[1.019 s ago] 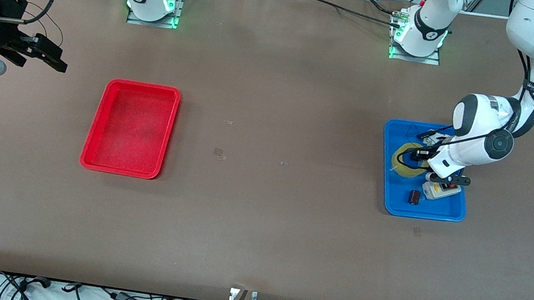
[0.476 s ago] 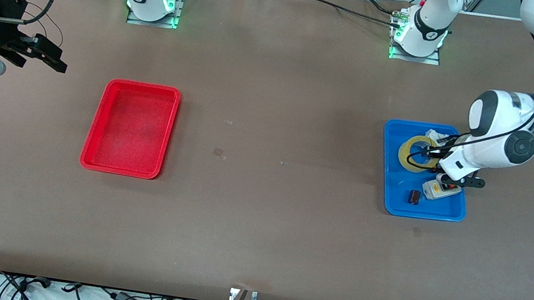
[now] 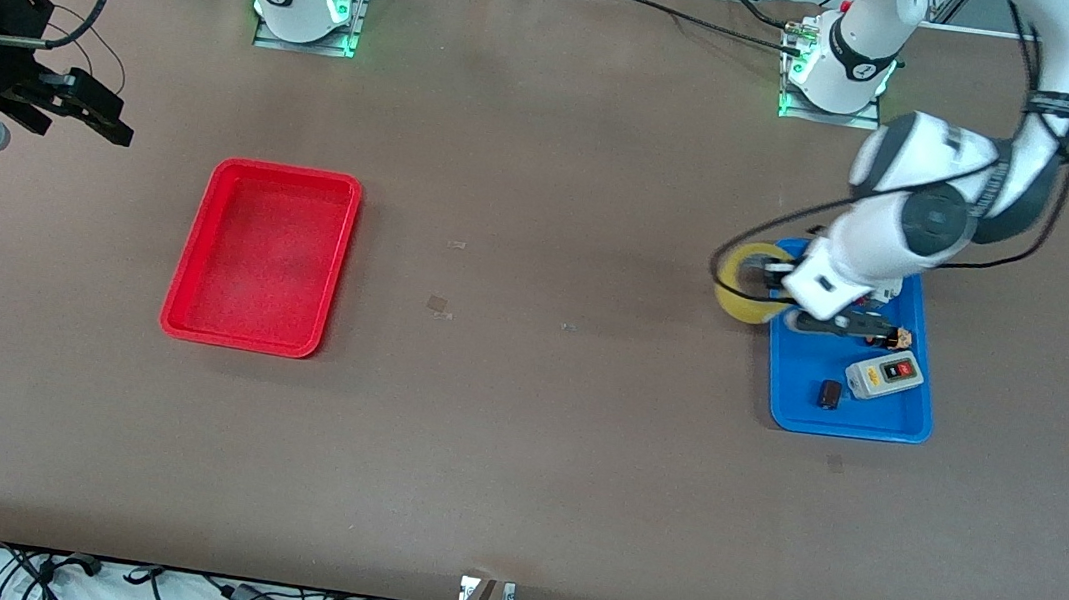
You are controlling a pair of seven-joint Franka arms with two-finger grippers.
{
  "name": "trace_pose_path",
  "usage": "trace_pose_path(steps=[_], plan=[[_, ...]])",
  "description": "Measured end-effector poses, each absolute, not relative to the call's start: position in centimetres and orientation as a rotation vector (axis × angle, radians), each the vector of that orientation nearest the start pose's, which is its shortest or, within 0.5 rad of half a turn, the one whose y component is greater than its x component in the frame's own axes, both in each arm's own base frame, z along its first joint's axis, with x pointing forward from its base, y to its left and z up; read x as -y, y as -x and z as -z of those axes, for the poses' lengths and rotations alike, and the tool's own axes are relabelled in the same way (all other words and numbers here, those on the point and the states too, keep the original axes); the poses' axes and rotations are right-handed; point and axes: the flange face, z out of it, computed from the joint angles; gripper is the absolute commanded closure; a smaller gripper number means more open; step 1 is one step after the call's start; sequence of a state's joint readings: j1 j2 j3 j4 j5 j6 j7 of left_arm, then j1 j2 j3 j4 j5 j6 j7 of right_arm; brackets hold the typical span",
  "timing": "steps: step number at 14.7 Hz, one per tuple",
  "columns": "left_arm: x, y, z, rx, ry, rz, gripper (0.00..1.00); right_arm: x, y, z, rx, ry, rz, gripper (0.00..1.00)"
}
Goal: Place and move tape with both arms
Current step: 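Carry the tape to the table middle while the right gripper reaches over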
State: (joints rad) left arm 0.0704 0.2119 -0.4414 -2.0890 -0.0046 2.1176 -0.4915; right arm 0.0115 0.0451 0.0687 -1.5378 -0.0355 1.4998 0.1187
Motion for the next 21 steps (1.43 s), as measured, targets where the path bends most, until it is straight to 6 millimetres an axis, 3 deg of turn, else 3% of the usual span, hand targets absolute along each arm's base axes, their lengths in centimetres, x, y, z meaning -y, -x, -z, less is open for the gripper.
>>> trace_pose_path(steps=[5,8,11,15,16,17,18,19,21], plan=[[35.0,-50.1,-29.7,0.328,3.151,-0.352,1.00,-3.4,-56.3,-60.1,-0.078,3.178,-0.148,0.01],[42.6,-49.7,-27.3,0.392,3.131,-0.316,1.00,-3.3,-56.6,-59.7,-0.082,3.177,-0.153,0.01],[47.9,-49.5,-23.6,0.434,3.116,-0.305,0.99,-3.3,-56.8,-59.4,-0.082,3.177,-0.152,0.01],[50.7,-49.8,-20.3,0.449,3.118,-0.320,0.89,-3.3,-57.1,-59.0,-0.081,3.176,-0.155,0.01],[50.9,-50.2,-19.9,0.454,3.116,-0.309,0.72,-3.4,-57.2,-58.9,-0.078,3.176,-0.155,0.01],[50.9,-50.6,-19.7,0.459,3.115,-0.295,0.38,-3.6,-57.3,-58.7,-0.073,3.176,-0.155,0.01],[51.0,-50.9,-19.5,0.465,3.114,-0.284,0.11,-3.8,-57.3,-58.7,-0.066,3.176,-0.155,0.01],[51.0,-51.2,-19.6,0.471,3.116,-0.275,0.00,-4.2,-57.3,-58.7,-0.054,3.176,-0.153,0.01],[50.9,-51.9,-20.4,0.488,3.127,-0.254,0.00,-5.3,-57.3,-58.7,-0.023,3.177,-0.141,0.01]])
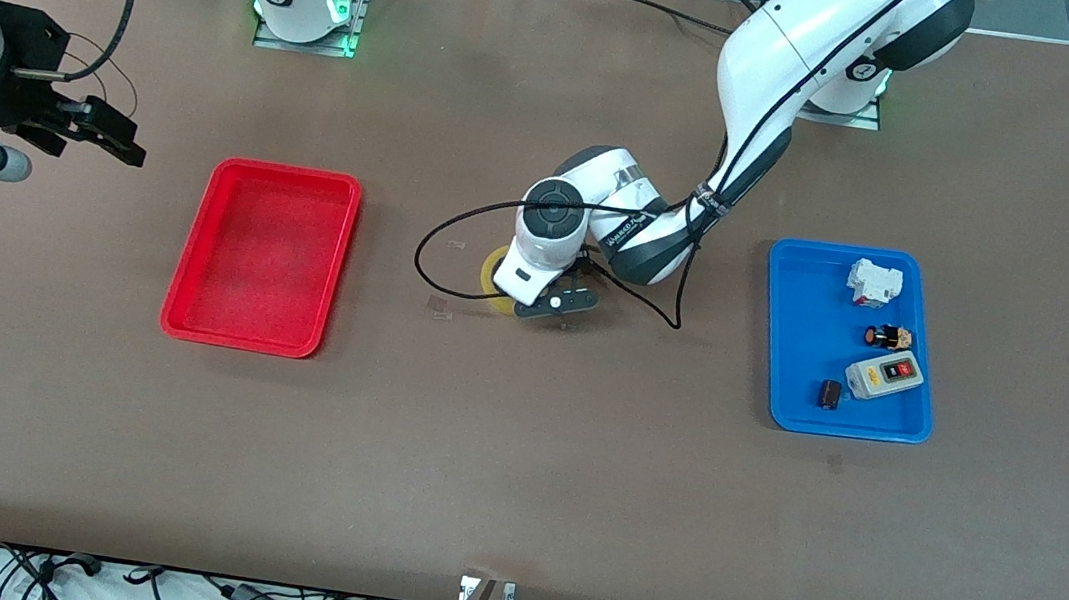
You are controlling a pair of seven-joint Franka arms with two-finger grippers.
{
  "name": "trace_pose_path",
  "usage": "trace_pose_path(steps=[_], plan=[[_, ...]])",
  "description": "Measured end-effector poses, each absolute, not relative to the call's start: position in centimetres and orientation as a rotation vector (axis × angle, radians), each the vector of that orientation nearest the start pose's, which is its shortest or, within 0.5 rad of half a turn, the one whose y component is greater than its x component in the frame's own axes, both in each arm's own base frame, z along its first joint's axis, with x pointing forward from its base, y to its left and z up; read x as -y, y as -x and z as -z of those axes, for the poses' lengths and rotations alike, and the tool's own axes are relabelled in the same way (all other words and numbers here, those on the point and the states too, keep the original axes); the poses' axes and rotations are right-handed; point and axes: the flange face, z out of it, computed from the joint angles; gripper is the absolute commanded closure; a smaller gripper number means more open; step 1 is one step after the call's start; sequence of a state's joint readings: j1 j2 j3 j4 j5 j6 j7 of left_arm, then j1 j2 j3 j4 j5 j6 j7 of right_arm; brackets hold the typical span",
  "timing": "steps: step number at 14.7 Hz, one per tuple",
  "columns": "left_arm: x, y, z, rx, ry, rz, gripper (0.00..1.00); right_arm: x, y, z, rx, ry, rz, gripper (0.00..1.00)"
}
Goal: Place and move tape with both arms
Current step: 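Carry the tape to the table middle while the right gripper reaches over, then release the tape on the table while the right gripper descends to it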
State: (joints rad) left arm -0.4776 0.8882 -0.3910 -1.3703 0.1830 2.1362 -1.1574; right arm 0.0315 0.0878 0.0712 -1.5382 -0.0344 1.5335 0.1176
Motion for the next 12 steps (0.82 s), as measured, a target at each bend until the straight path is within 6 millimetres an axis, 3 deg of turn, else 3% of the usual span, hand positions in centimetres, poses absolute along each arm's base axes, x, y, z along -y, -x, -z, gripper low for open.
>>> trace_pose_path(steps=[2,5,9,12], plan=[[50.4,-53.6,-22.2,0.540,3.146,-0.214,0.00,-6.8,-57.3,-58.6,0.017,3.177,-0.139,0.02],[47.4,-56.8,-27.6,0.620,3.137,-0.159,0.00,-9.6,-57.5,-58.0,0.087,3.167,-0.120,0.02],[40.1,-60.1,-37.6,0.733,3.065,-0.099,0.00,-14.9,-58.3,-55.2,0.152,3.130,-0.115,0.02],[33.7,-61.7,-42.3,0.682,3.022,-0.112,0.00,-19.7,-59.1,-51.0,0.085,3.136,-0.143,0.02]])
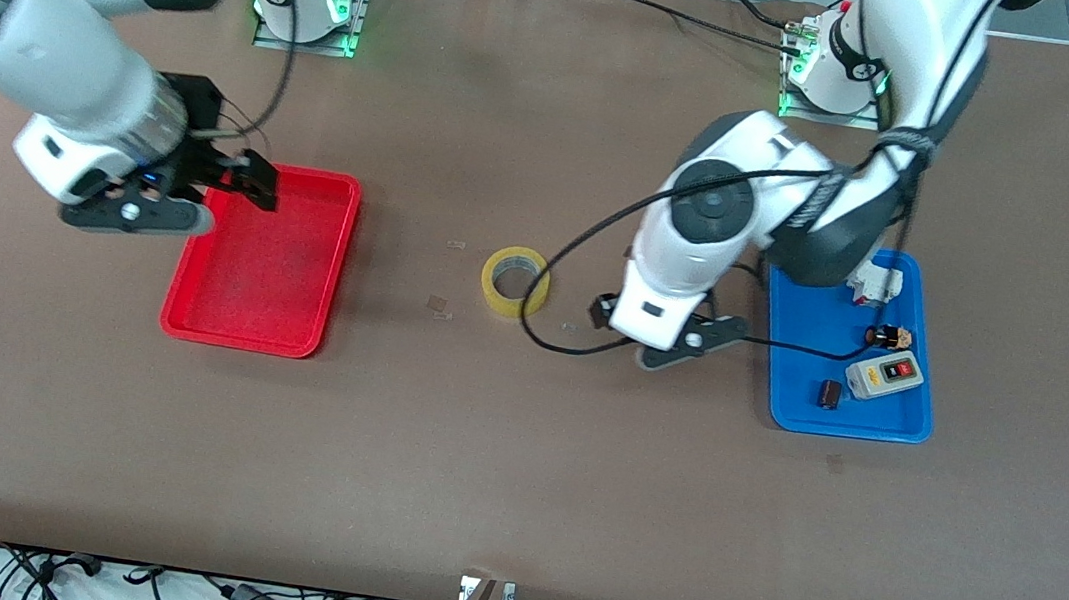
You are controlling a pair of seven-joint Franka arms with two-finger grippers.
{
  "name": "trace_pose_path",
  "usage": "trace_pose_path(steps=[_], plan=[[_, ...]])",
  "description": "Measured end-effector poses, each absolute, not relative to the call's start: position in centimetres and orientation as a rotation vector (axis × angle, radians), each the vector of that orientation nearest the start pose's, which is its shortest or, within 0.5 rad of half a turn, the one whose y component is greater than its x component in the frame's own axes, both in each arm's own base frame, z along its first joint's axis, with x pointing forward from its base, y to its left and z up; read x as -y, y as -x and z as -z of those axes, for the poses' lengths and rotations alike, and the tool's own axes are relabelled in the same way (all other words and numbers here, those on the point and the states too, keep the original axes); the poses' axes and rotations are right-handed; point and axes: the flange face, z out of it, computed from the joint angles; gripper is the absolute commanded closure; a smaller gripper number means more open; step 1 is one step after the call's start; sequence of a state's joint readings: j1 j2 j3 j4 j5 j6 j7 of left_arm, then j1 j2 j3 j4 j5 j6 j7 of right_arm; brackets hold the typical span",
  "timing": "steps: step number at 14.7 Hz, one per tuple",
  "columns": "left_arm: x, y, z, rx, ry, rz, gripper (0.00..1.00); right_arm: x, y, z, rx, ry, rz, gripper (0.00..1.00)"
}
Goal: Place and move tape with both arms
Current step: 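Release the tape on the table while the right gripper descends to it, then grasp the yellow tape roll with the right gripper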
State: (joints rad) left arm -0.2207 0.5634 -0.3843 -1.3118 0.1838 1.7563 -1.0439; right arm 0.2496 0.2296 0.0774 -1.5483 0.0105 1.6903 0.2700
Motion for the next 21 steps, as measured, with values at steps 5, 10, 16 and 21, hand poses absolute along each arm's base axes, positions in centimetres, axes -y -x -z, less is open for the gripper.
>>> trace_pose_path(steps=[5,10,16,21], plan=[[20.7,-64.1,-48.2,0.541,3.006,-0.149,0.00,-27.4,-58.9,-43.6,-0.018,3.146,-0.160,0.02],[9.2,-63.4,-55.3,0.457,3.061,-0.152,0.00,-32.4,-57.8,-36.5,-0.033,3.151,-0.175,0.02],[1.3,-59.7,-62.0,0.274,3.106,-0.127,0.00,-37.7,-56.3,-31.0,-0.015,3.133,-0.121,0.02],[2.0,-56.2,-64.2,0.127,3.147,-0.117,0.00,-40.6,-55.4,-25.4,0.013,3.105,-0.065,0.02]])
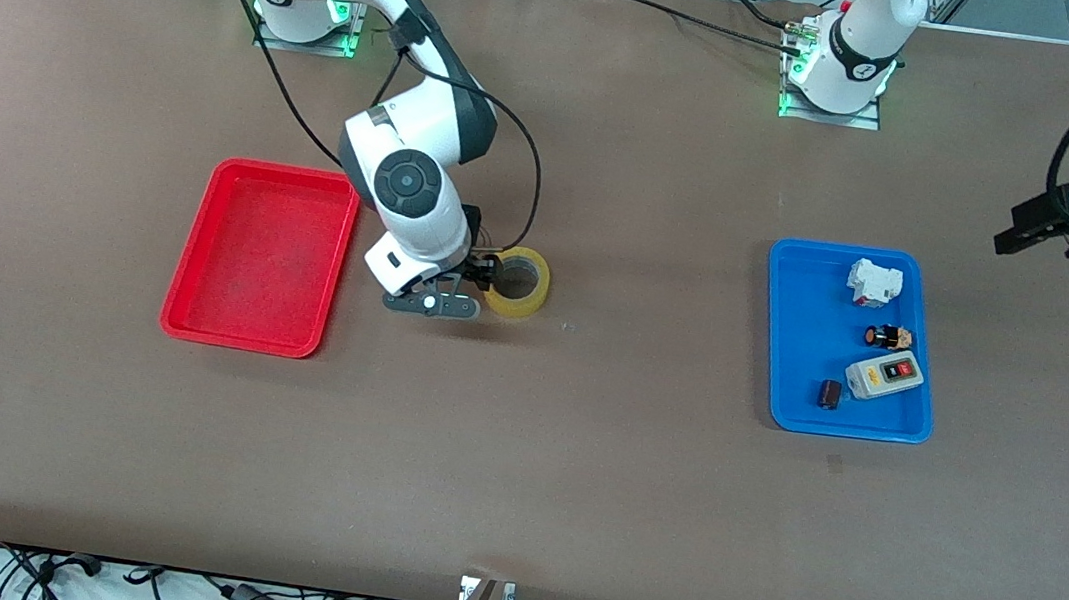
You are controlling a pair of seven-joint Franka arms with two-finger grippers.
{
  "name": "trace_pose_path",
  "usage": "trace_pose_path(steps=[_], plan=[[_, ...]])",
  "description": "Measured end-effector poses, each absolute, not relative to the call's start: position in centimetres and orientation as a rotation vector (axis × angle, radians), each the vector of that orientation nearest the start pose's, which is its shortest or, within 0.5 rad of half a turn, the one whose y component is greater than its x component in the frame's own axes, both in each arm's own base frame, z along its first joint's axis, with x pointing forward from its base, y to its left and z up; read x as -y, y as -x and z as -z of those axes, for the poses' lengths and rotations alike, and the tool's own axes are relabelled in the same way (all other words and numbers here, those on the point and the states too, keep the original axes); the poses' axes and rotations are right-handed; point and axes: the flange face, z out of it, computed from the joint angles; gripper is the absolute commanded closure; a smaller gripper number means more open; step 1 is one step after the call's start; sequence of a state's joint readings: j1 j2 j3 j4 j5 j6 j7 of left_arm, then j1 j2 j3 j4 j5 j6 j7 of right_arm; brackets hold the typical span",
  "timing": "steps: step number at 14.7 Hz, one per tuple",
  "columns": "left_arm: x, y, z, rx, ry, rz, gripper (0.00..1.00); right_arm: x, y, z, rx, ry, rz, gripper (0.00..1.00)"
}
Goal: Place and move tape with both arms
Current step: 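Grasp the yellow tape roll with the right gripper, then carry the tape into the red tray with the right gripper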
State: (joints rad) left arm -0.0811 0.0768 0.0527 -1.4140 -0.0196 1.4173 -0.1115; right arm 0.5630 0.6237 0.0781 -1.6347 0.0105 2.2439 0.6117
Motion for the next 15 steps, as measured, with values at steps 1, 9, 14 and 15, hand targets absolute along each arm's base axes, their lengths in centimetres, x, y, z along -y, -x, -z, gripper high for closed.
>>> trace_pose_path(steps=[1,9,14,15], plan=[[2.5,-56.1,-64.0,0.114,3.176,-0.128,0.00,-41.1,-55.2,-24.3,0.010,3.100,-0.057,0.02],[3.4,-56.1,-63.5,0.095,3.214,-0.149,0.00,-43.7,-53.2,-20.9,0.008,3.101,-0.063,0.26],[5.4,-56.7,-63.0,0.028,3.187,-0.075,0.00,-43.7,-52.9,-20.0,0.029,3.118,-0.069,0.84],[5.4,-57.0,-62.3,0.030,3.185,-0.052,0.00,-43.8,-52.8,-19.8,0.039,3.123,-0.067,0.91]])
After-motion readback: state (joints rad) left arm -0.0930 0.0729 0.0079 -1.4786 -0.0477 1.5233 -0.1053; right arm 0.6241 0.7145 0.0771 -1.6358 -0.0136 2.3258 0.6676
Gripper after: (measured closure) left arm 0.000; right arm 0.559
